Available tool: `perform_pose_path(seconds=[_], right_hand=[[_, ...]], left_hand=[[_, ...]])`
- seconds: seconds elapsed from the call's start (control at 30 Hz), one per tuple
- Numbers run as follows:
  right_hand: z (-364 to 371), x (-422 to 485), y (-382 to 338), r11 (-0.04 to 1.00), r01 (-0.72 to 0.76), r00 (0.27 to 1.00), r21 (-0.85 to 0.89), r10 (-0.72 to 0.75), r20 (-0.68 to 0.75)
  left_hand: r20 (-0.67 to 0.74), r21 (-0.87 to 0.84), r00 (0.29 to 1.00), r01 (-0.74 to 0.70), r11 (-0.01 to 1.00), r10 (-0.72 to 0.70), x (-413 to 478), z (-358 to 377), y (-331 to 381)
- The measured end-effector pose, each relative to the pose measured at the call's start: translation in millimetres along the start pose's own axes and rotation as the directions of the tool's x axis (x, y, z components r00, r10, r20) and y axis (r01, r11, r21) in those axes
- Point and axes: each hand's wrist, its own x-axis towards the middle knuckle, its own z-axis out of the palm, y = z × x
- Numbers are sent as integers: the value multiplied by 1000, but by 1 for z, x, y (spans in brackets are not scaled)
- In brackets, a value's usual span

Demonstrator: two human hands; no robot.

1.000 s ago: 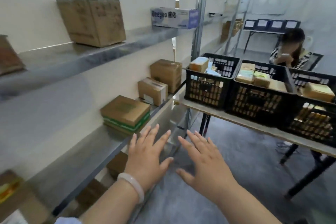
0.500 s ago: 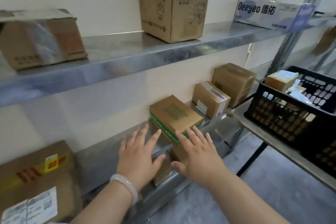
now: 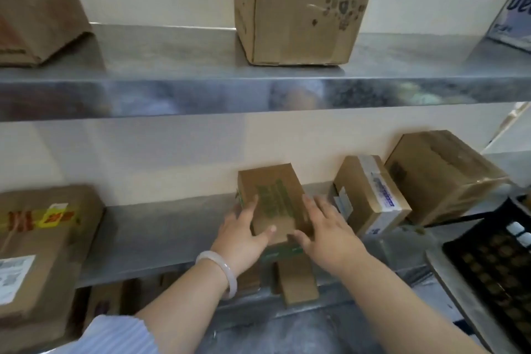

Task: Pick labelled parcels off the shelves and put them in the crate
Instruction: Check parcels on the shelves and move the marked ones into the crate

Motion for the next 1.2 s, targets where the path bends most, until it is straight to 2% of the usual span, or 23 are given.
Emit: perform_pose_path(seconds=[0.07,0.17,0.27,0.4,0.57,0.73,0.83,0.9,0.97,1.03,1.1,1.13,1.2], right_hand=[[6,15,14,992,-6,999,122,0,46],[11,33,27,926,-61,994,372,24,103],[18,36,32,881,-52,983,469,-38,180],[12,26,25,807,73,983,585,-157,94],[6,7,10,773,131,971,621,-228,78],[6,2,-5,726,206,956,656,-294,25],[3,2,-9,742,285,928,607,-371,19],[1,3,-10,757,335,910,560,-414,15],[-2,5,-10,754,354,918,553,-392,-54],[-5,8,-9,729,279,957,625,-263,-121],[-9,10,-8,639,94,991,764,-137,-8],[-10,10,-9,566,21,990,824,-127,61],[-13,8,-16,461,3,978,887,-188,95]], left_hand=[[19,-27,998,56,998,-56,2,12,6],[35,-56,996,86,995,-85,2,23,6],[21,-92,994,105,990,-104,1,25,1],[-29,-177,985,163,971,-171,0,20,1],[-74,-170,941,313,934,-329,-1,5,17],[-2,-254,926,365,896,-378,-10,-6,25],[10,-410,924,352,842,-381,-12,-5,16],[7,-551,937,294,781,-349,-18,-6,11],[-23,-654,952,217,724,-306,-24,-6,8],[-52,-713,968,136,688,-246,-30,-8,7],[-61,-754,980,80,652,-191,-33,-11,6],[-55,-769,983,69,636,-174,-35,-13,8],[-41,-761,988,64,646,-146,-39,-16,12]])
